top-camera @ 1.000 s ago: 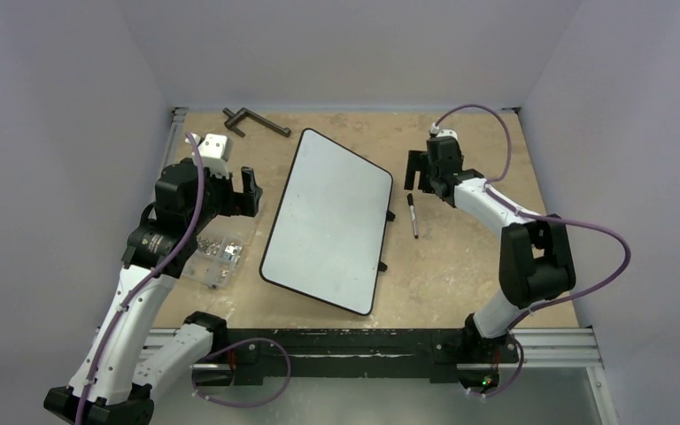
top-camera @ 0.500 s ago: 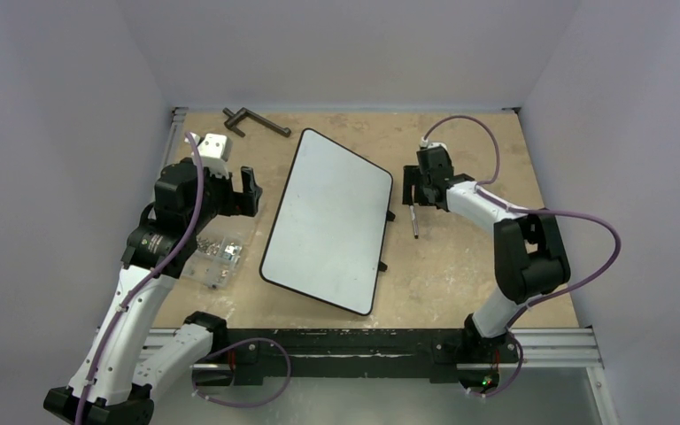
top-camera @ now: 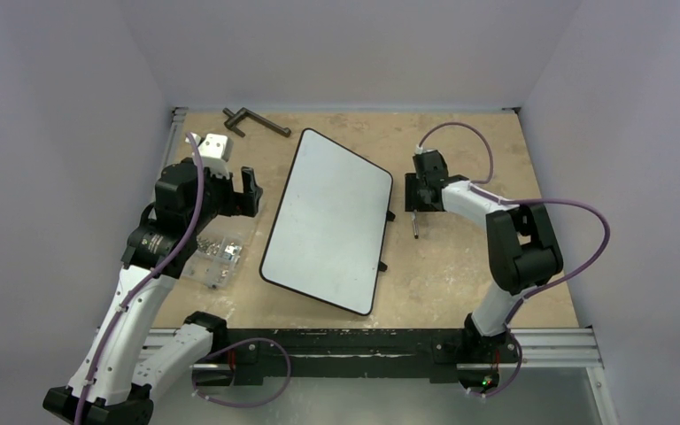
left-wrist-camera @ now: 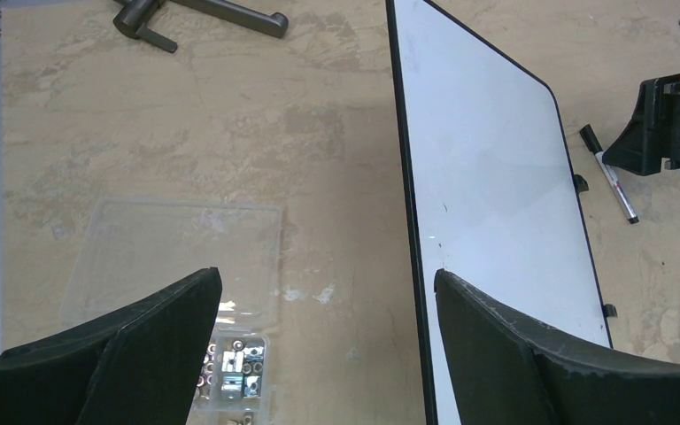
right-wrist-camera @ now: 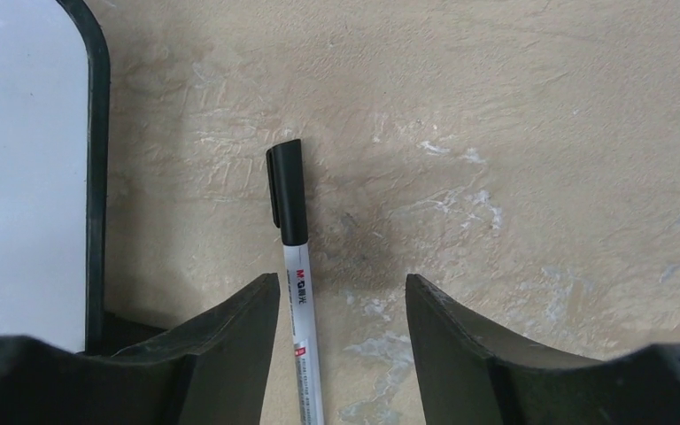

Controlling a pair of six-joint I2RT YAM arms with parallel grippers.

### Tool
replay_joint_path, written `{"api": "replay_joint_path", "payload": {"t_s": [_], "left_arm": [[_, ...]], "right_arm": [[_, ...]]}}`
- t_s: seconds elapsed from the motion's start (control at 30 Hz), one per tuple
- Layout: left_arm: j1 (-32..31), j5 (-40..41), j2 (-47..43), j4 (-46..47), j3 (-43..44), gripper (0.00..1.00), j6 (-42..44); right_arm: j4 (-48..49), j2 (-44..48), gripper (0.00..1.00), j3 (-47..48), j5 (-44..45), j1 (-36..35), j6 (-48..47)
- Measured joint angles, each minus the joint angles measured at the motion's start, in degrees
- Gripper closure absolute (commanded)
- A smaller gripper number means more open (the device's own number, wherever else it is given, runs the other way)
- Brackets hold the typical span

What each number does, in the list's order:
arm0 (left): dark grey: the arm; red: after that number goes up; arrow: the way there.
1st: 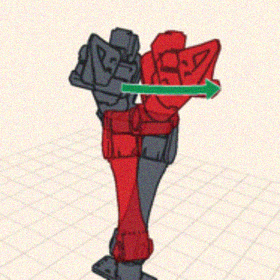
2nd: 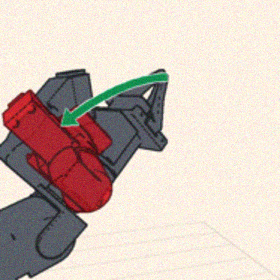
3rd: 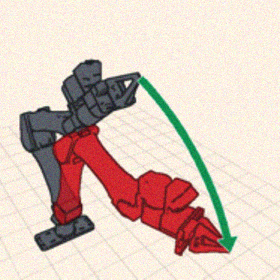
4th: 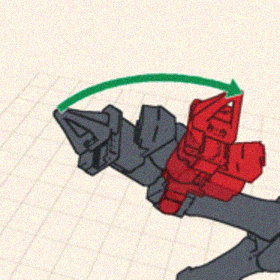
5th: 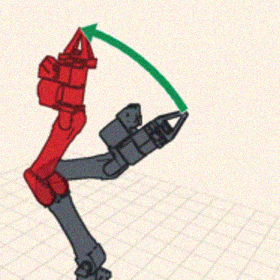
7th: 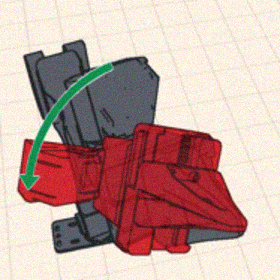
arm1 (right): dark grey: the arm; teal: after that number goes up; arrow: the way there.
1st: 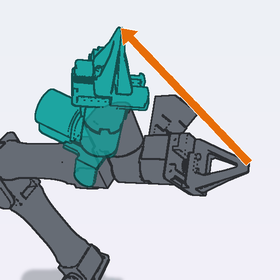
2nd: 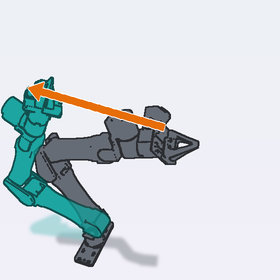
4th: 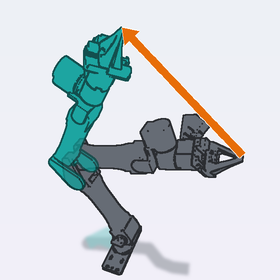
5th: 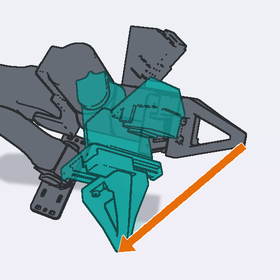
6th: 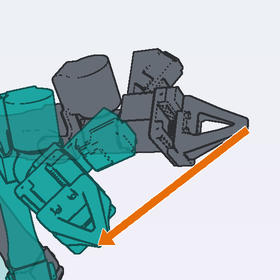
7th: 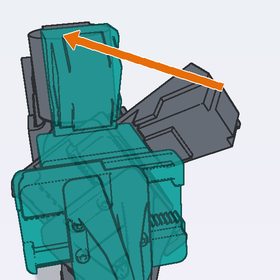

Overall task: Write a sentence on the whiteboard
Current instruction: Pick up the whiteboard marker from the center of the board.

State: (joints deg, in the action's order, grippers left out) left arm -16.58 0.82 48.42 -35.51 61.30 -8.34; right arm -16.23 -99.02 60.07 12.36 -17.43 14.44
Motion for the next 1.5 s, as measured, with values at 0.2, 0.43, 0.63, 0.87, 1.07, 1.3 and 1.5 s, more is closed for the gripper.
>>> {"api": "replay_joint_path", "payload": {"t_s": [0.2, 0.43, 0.63, 0.87, 1.07, 1.3, 1.5], "left_arm": [[-0.07, 0.02, -0.13, -0.02, 0.0, 0.1, 0.0], [-0.07, 0.02, -0.17, -0.02, 0.0, 0.1, 0.0], [-0.07, 0.02, -0.2, -0.04, 0.0, 0.11, 0.02], [-0.07, -0.24, -0.2, -0.02, 0.0, 0.11, 0.02], [-0.7, -2.82, -0.17, 0.11, 0.0, 0.11, 0.48], [-1.84, -8.46, -0.07, 0.9, 0.0, 0.11, 0.42], [-3.13, -20.04, 2.29, 1.88, 2.1, 0.1, -2.29]], "right_arm": [[-0.17, -0.22, 0.58, -0.79, -0.66, -0.96, -0.26], [0.24, -1.9, 0.69, -1.27, -1.53, -1.97, -0.55], [0.74, -2.1, 1.0, -1.22, -1.57, -2.89, -1.07], [0.11, -1.6, 1.0, -1.2, -0.94, -3.17, -1.9], [-4.35, 2.78, 1.0, -0.83, 1.73, -3.58, -2.32], [-8.17, 11.78, 1.0, 2.93, 2.03, -3.96, -3.06], [-7.72, 22.84, 1.0, 3.1, -5.92, -4.28, -4.0]]}}
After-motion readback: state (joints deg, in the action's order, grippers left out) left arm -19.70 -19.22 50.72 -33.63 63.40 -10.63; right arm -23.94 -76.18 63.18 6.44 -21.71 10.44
